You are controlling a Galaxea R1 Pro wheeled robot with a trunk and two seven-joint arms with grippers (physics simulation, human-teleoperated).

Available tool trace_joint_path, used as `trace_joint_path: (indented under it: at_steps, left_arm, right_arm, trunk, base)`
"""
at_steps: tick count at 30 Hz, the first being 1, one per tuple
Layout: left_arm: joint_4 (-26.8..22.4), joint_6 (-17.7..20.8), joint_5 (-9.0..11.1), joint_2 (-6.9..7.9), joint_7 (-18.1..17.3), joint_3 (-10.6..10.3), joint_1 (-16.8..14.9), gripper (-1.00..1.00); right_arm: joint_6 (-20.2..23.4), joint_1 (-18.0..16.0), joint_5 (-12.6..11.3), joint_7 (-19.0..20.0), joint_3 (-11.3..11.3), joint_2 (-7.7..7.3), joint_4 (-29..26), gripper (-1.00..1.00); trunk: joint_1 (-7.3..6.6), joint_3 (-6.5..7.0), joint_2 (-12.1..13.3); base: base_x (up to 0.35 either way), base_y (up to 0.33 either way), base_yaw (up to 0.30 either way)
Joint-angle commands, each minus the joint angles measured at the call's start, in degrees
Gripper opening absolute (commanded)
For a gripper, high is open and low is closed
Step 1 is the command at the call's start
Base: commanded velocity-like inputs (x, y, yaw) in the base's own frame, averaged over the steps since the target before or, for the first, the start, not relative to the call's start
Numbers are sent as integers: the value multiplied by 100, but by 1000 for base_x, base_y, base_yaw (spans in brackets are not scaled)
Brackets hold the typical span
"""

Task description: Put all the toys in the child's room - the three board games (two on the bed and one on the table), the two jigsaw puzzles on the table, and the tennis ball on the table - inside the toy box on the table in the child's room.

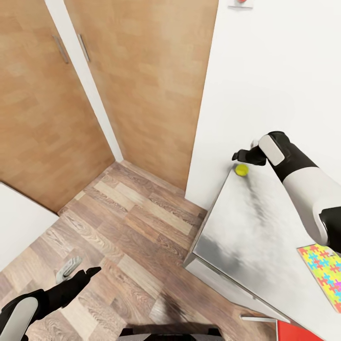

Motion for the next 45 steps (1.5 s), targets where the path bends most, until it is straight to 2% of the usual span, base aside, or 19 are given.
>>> trace_joint_path:
  at_steps: [1,19,32,45]
  left_arm:
    - [-7,21,60,0,52,2,-3,100]
    - [1,21,60,0,47,-2,-3,100]
    - [31,21,60,1,52,-144,-3,100]
    - [36,19,60,8,51,-199,-3,100]
  right_arm:
    - [10,-11,-61,-45,45,-8,0,100]
    - [-61,-26,-54,-44,45,-29,-24,100]
    - [-421,5,-43,-49,66,-94,-57,100]
    - [-665,-1,-28,-65,72,-127,-67,100]
  trunk:
    - [3,-18,-10]
    - [3,-159,-10]
    - [3,-179,-10]
    - [3,-182,-10]
  base:
    - [0,0,65]
    - [9,0,53]
    - [48,0,9]
    - [9,0,1]
